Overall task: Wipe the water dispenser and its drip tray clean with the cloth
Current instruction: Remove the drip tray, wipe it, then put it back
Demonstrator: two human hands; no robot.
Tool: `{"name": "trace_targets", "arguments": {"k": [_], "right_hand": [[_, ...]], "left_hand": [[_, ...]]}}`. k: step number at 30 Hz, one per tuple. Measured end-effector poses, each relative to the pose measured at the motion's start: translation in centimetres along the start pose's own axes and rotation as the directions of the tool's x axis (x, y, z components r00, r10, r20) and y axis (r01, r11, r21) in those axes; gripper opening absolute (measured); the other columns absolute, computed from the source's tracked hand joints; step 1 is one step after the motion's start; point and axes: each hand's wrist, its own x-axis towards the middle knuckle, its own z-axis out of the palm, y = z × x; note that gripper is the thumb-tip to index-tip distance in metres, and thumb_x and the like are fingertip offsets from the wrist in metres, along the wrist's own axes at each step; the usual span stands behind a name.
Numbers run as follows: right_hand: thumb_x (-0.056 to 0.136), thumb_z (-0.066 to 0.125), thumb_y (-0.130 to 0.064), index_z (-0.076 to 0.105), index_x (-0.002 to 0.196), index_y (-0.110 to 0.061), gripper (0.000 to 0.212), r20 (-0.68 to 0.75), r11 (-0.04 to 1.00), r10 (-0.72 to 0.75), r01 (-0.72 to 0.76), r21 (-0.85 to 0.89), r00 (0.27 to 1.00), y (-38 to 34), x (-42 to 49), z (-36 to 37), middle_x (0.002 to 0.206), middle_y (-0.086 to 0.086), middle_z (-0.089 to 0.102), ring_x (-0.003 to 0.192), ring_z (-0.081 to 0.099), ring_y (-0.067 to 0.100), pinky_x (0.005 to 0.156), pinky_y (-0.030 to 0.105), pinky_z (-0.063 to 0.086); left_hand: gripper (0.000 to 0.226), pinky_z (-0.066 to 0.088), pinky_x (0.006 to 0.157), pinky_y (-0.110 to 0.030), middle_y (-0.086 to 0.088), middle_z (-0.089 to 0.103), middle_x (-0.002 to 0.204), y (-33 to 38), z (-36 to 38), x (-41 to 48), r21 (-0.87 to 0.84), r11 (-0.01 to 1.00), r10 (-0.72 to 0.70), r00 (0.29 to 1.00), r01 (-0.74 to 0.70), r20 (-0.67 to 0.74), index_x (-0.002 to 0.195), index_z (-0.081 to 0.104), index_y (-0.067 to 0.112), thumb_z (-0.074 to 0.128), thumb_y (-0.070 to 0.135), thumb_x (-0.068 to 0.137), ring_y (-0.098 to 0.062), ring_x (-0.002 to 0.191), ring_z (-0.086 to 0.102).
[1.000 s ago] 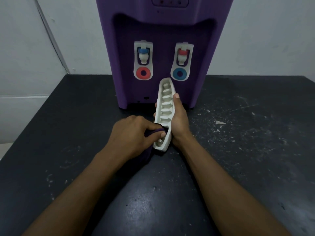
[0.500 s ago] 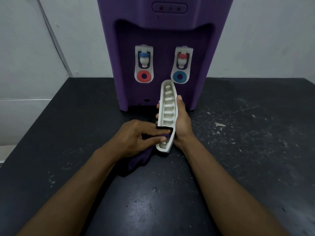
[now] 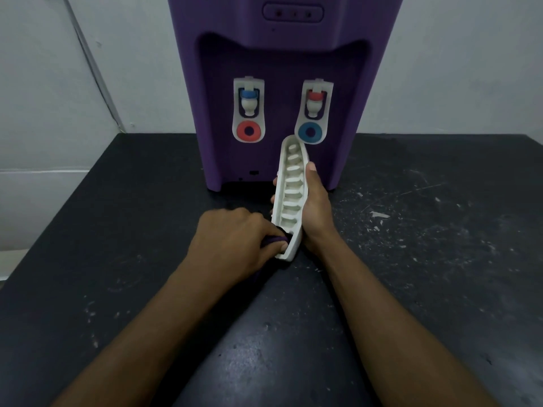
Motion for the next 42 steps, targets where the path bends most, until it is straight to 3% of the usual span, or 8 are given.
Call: {"name": "trace_targets", "arguments": {"k": [5, 9, 12, 18, 22, 28, 34, 42], "right_hand": [[0.086, 0.044, -0.071, 0.056, 0.144, -0.007, 0.087, -0.035, 0.999, -0.028, 0.026, -0.036, 0.999, -0.2, -0.3, 0.4, 0.139, 0.020, 0.062, 0.132, 0.058, 0.038, 0.116, 0.056, 0.042], [0.092, 0.044, -0.070, 0.057, 0.139, -0.003, 0.084, -0.014, 1.000, 0.004, -0.003, 0.025, 1.000, 0.1, -0.4, 0.1, 0.101, 0.011, 0.072, 0.088, 0.070, 0.026, 0.081, 0.043, 0.056], [0.099, 0.042, -0.067, 0.058, 0.140, -0.002, 0.079, 0.003, 0.999, 0.010, -0.010, 0.031, 1.000, 0.3, -0.2, -0.1, 0.097, 0.008, 0.071, 0.083, 0.069, 0.022, 0.076, 0.041, 0.052], [0.088, 0.043, -0.070, 0.064, 0.133, -0.013, 0.076, -0.099, 0.998, -0.064, 0.061, -0.033, 0.993, 0.2, -0.2, 0.6, 0.127, 0.014, 0.070, 0.121, 0.066, 0.034, 0.110, 0.057, 0.048], [0.095, 0.040, -0.067, 0.062, 0.137, -0.015, 0.070, -0.152, 0.997, -0.080, 0.080, -0.008, 0.985, 0.2, -0.4, 0.7, 0.127, 0.008, 0.071, 0.119, 0.068, 0.028, 0.107, 0.052, 0.051], [0.103, 0.038, -0.064, 0.063, 0.130, 0.002, 0.075, -0.029, 0.984, 0.045, -0.039, 0.171, 0.999, 0.0, -0.5, 0.1, 0.091, 0.006, 0.068, 0.075, 0.065, 0.020, 0.067, 0.036, 0.054], [0.105, 0.036, -0.061, 0.076, 0.091, -0.011, 0.066, 0.083, 0.964, 0.011, -0.033, 0.265, 0.996, -0.2, -0.6, 0.0, 0.075, 0.005, 0.068, 0.062, 0.065, 0.016, 0.055, 0.031, 0.055], [0.105, 0.037, -0.060, 0.066, 0.113, -0.002, 0.066, 0.068, 0.975, -0.001, -0.014, 0.222, 0.998, 0.0, -0.2, 0.0, 0.082, 0.008, 0.067, 0.067, 0.063, 0.019, 0.060, 0.033, 0.055]], "left_hand": [[0.035, 0.033, 0.059, -0.029, 0.011, 0.069, 0.092, 0.1, 0.2, -0.3, -0.018, 0.992, -0.126, 0.991, 0.127, 0.033, 0.114, 0.067, 0.057, 0.047, 0.072, 0.089, -0.013, 0.086, 0.064], [0.023, 0.051, 0.071, -0.033, 0.018, 0.074, 0.098, -0.7, 0.0, 0.3, -0.298, 0.946, -0.063, 0.976, 0.125, 0.210, 0.112, 0.068, 0.058, 0.058, 0.058, 0.091, -0.006, 0.088, 0.063], [0.022, 0.052, 0.082, -0.034, 0.027, 0.072, 0.108, -0.9, -0.6, 0.4, -0.427, 0.889, -0.045, 0.960, 0.165, 0.278, 0.112, 0.068, 0.058, 0.064, 0.056, 0.091, 0.000, 0.094, 0.064], [0.036, 0.027, 0.060, -0.030, 0.010, 0.069, 0.091, 1.4, -0.1, -0.5, 0.147, 0.969, -0.196, 0.980, 0.197, -0.019, 0.109, 0.071, 0.048, 0.047, 0.068, 0.090, -0.013, 0.081, 0.064], [0.022, 0.041, 0.062, -0.031, 0.012, 0.072, 0.093, 0.0, 0.0, -0.2, -0.142, 0.980, -0.135, 0.990, 0.140, 0.048, 0.107, 0.073, 0.049, 0.060, 0.056, 0.091, -0.015, 0.088, 0.066], [0.022, 0.054, 0.074, -0.037, 0.022, 0.071, 0.087, -2.5, 2.2, 0.7, -0.651, 0.759, 0.101, 0.988, -0.002, 0.116, 0.113, 0.077, 0.036, 0.074, 0.037, 0.091, -0.004, 0.079, 0.067], [0.026, 0.040, 0.063, -0.018, 0.027, 0.061, 0.077, -2.5, 2.9, 0.5, -0.718, 0.690, 0.156, 0.987, -0.090, 0.027, 0.118, 0.076, 0.033, 0.073, 0.037, 0.092, 0.001, 0.066, 0.056], [0.022, 0.040, 0.057, -0.028, 0.030, 0.058, 0.074, -2.9, 0.5, 0.5, -0.515, 0.850, 0.205, 0.969, -0.108, 0.135, 0.107, 0.073, 0.055, 0.070, 0.055, 0.085, 0.001, 0.063, 0.052]]}}
